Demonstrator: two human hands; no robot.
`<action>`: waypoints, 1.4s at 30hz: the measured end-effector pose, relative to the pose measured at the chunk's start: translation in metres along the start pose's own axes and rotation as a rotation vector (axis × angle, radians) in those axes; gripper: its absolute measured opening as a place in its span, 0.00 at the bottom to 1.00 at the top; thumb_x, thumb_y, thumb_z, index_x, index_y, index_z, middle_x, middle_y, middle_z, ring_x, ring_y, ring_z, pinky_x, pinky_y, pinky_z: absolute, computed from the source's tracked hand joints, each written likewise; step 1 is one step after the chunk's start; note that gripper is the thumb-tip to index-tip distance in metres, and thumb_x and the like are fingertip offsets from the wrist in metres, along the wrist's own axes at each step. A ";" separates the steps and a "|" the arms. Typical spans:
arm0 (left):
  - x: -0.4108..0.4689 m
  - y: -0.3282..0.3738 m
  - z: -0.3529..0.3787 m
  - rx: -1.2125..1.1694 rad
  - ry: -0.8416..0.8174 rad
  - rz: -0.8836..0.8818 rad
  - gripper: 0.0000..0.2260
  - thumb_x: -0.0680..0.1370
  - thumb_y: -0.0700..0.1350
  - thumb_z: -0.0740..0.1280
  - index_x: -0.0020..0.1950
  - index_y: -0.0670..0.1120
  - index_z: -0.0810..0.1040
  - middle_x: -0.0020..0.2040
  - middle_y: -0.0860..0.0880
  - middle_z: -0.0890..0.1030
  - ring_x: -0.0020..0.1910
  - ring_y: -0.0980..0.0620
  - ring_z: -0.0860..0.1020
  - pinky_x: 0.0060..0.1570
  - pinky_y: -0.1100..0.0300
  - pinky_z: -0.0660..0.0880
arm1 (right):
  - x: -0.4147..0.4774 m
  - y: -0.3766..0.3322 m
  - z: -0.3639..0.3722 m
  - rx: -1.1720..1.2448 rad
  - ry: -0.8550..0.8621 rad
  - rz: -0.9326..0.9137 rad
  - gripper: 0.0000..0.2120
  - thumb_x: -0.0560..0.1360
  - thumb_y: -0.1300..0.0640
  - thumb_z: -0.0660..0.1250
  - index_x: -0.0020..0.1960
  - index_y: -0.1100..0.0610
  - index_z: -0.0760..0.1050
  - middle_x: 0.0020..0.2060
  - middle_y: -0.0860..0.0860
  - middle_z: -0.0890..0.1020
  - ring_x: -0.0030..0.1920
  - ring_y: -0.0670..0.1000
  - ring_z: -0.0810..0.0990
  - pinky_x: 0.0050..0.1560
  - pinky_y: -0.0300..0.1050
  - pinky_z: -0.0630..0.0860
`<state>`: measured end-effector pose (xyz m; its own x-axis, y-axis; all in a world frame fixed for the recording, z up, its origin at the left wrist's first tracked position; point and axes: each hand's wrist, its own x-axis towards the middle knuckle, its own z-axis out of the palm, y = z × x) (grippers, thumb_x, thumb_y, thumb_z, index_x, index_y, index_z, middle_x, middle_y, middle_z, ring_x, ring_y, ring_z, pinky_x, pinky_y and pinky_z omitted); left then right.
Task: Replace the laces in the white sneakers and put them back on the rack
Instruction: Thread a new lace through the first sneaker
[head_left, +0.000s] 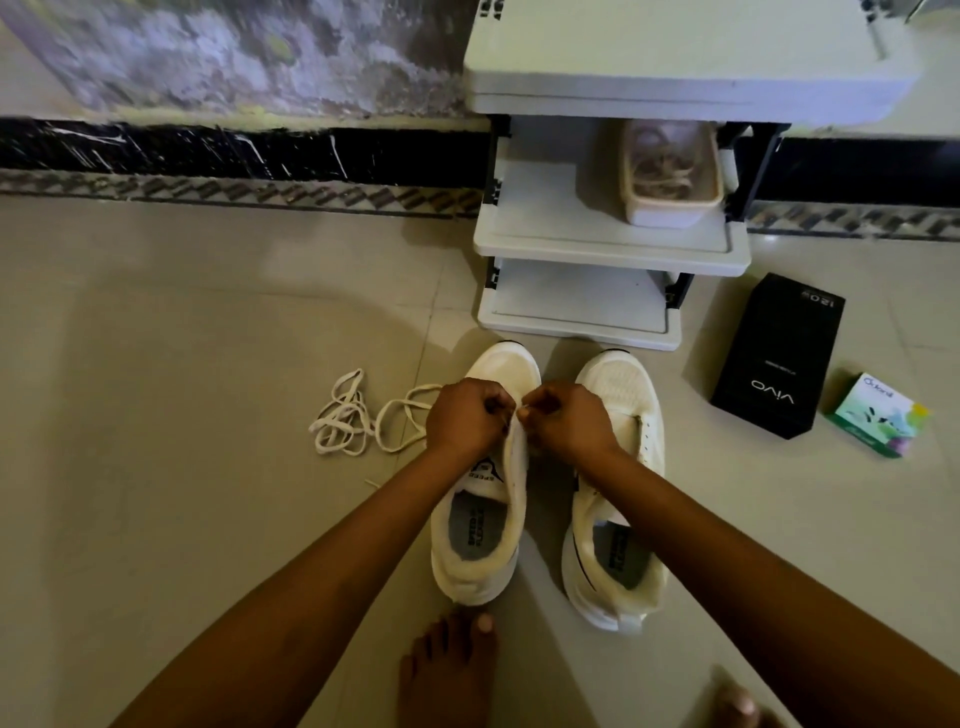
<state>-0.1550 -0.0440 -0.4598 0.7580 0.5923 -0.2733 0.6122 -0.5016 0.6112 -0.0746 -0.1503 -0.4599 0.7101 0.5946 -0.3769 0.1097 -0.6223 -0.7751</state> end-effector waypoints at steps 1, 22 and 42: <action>-0.001 0.000 -0.003 0.023 0.004 0.016 0.08 0.74 0.40 0.67 0.48 0.49 0.84 0.49 0.47 0.84 0.49 0.47 0.80 0.51 0.54 0.77 | 0.001 -0.001 0.002 -0.074 0.044 -0.046 0.05 0.75 0.56 0.67 0.50 0.55 0.77 0.45 0.52 0.81 0.44 0.52 0.80 0.47 0.44 0.77; 0.005 -0.001 -0.039 0.309 -0.326 0.039 0.32 0.72 0.59 0.70 0.73 0.52 0.66 0.71 0.48 0.69 0.68 0.49 0.70 0.62 0.57 0.67 | 0.003 -0.011 -0.022 -0.311 -0.068 -0.126 0.15 0.81 0.50 0.57 0.60 0.60 0.70 0.46 0.56 0.79 0.45 0.54 0.78 0.43 0.41 0.69; 0.010 -0.006 -0.031 0.429 -0.357 0.082 0.33 0.74 0.60 0.67 0.75 0.52 0.61 0.71 0.47 0.69 0.67 0.46 0.70 0.62 0.53 0.70 | 0.000 -0.031 -0.025 -0.454 -0.106 -0.159 0.16 0.81 0.48 0.56 0.62 0.58 0.68 0.51 0.56 0.78 0.51 0.56 0.78 0.49 0.47 0.74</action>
<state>-0.1583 -0.0161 -0.4432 0.7905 0.3277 -0.5175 0.5279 -0.7929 0.3043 -0.0606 -0.1442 -0.4233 0.5875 0.7345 -0.3396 0.5204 -0.6643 -0.5365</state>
